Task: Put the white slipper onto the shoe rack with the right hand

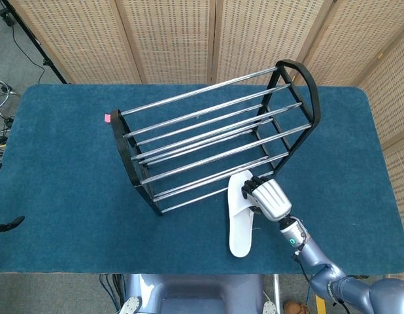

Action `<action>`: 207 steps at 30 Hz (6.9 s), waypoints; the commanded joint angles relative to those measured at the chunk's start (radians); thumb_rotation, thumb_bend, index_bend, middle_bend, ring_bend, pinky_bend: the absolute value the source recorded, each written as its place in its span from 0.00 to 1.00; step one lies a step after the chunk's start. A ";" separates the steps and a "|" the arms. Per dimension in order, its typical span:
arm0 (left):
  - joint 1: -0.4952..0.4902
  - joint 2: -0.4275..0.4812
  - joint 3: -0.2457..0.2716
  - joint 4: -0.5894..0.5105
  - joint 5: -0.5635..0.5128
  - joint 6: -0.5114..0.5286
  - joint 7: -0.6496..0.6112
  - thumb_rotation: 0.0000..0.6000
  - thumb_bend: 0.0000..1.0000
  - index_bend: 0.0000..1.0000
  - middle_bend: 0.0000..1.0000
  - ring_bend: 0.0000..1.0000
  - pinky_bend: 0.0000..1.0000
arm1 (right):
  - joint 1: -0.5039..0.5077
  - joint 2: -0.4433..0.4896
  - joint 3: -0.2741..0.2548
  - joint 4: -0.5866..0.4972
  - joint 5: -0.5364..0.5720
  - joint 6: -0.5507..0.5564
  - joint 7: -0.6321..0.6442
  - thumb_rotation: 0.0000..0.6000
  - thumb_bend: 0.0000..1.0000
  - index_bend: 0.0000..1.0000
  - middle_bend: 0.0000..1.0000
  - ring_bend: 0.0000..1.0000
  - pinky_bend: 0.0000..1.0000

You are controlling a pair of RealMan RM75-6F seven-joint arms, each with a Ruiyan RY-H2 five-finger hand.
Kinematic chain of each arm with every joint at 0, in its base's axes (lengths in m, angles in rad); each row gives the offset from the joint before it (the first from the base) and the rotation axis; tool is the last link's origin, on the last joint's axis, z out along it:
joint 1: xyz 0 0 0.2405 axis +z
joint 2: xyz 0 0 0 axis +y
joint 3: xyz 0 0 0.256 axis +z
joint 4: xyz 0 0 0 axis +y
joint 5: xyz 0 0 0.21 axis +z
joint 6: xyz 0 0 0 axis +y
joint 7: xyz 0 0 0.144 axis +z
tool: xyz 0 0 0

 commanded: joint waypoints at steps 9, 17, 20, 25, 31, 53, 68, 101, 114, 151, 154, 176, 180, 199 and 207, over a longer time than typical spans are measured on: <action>-0.002 0.000 -0.002 -0.002 -0.011 -0.003 0.003 1.00 0.00 0.00 0.00 0.00 0.00 | 0.041 -0.031 -0.001 0.011 0.002 -0.035 0.002 1.00 0.51 0.62 0.54 0.47 0.61; -0.006 0.000 -0.005 0.002 -0.023 -0.011 0.000 1.00 0.00 0.00 0.00 0.00 0.00 | 0.082 -0.062 -0.013 0.067 -0.035 -0.021 -0.003 1.00 0.51 0.62 0.54 0.47 0.61; -0.009 0.000 -0.007 0.002 -0.029 -0.016 0.000 1.00 0.00 0.00 0.00 0.00 0.00 | 0.097 -0.067 -0.020 0.087 -0.053 -0.012 -0.010 1.00 0.51 0.62 0.54 0.47 0.61; -0.014 -0.003 -0.008 0.001 -0.039 -0.022 0.011 1.00 0.00 0.00 0.00 0.00 0.00 | 0.137 -0.069 -0.029 0.120 -0.083 -0.012 -0.022 1.00 0.50 0.63 0.54 0.47 0.61; -0.018 -0.006 -0.009 -0.003 -0.048 -0.027 0.023 1.00 0.00 0.00 0.00 0.00 0.00 | 0.193 -0.075 -0.043 0.180 -0.110 -0.039 -0.036 1.00 0.51 0.63 0.54 0.47 0.61; -0.029 -0.009 -0.016 -0.002 -0.078 -0.041 0.033 1.00 0.00 0.00 0.00 0.00 0.00 | 0.267 -0.147 -0.070 0.370 -0.104 -0.030 0.030 1.00 0.50 0.63 0.54 0.47 0.61; -0.032 -0.006 -0.017 0.001 -0.084 -0.049 0.025 1.00 0.00 0.00 0.00 0.00 0.00 | 0.288 -0.191 -0.082 0.439 -0.078 -0.047 0.065 1.00 0.51 0.62 0.54 0.47 0.61; -0.062 -0.018 -0.032 0.008 -0.156 -0.088 0.059 1.00 0.00 0.00 0.00 0.00 0.00 | 0.391 -0.268 -0.088 0.551 -0.039 -0.109 0.140 1.00 0.50 0.62 0.54 0.47 0.61; -0.066 -0.012 -0.039 0.018 -0.177 -0.100 0.043 1.00 0.00 0.00 0.00 0.00 0.00 | 0.454 -0.301 -0.098 0.577 -0.047 -0.117 0.145 1.00 0.50 0.62 0.54 0.47 0.61; -0.087 -0.019 -0.048 0.025 -0.227 -0.124 0.062 1.00 0.00 0.00 0.00 0.00 0.00 | 0.534 -0.347 -0.085 0.678 0.009 -0.237 0.187 1.00 0.50 0.62 0.54 0.47 0.61; -0.088 -0.019 -0.048 0.026 -0.230 -0.126 0.063 1.00 0.00 0.00 0.00 0.00 0.00 | 0.541 -0.348 -0.081 0.682 0.016 -0.249 0.184 1.00 0.50 0.62 0.54 0.47 0.61; -0.101 -0.023 -0.055 0.035 -0.265 -0.141 0.071 1.00 0.00 0.00 0.00 0.00 0.00 | 0.587 -0.367 -0.070 0.705 0.047 -0.305 0.177 1.00 0.51 0.61 0.54 0.47 0.61; -0.101 -0.022 -0.056 0.035 -0.266 -0.142 0.070 1.00 0.00 0.00 0.00 0.00 0.00 | 0.587 -0.370 -0.072 0.705 0.048 -0.303 0.178 1.00 0.50 0.61 0.53 0.46 0.61; -0.099 -0.023 -0.052 0.030 -0.258 -0.135 0.072 1.00 0.00 0.00 0.00 0.00 0.00 | 0.562 -0.354 -0.094 0.686 0.040 -0.279 0.200 1.00 0.38 0.29 0.23 0.22 0.44; -0.097 -0.022 -0.050 0.028 -0.249 -0.134 0.067 1.00 0.00 0.00 0.00 0.00 0.00 | 0.541 -0.351 -0.093 0.673 0.046 -0.268 0.207 1.00 0.38 0.29 0.22 0.21 0.42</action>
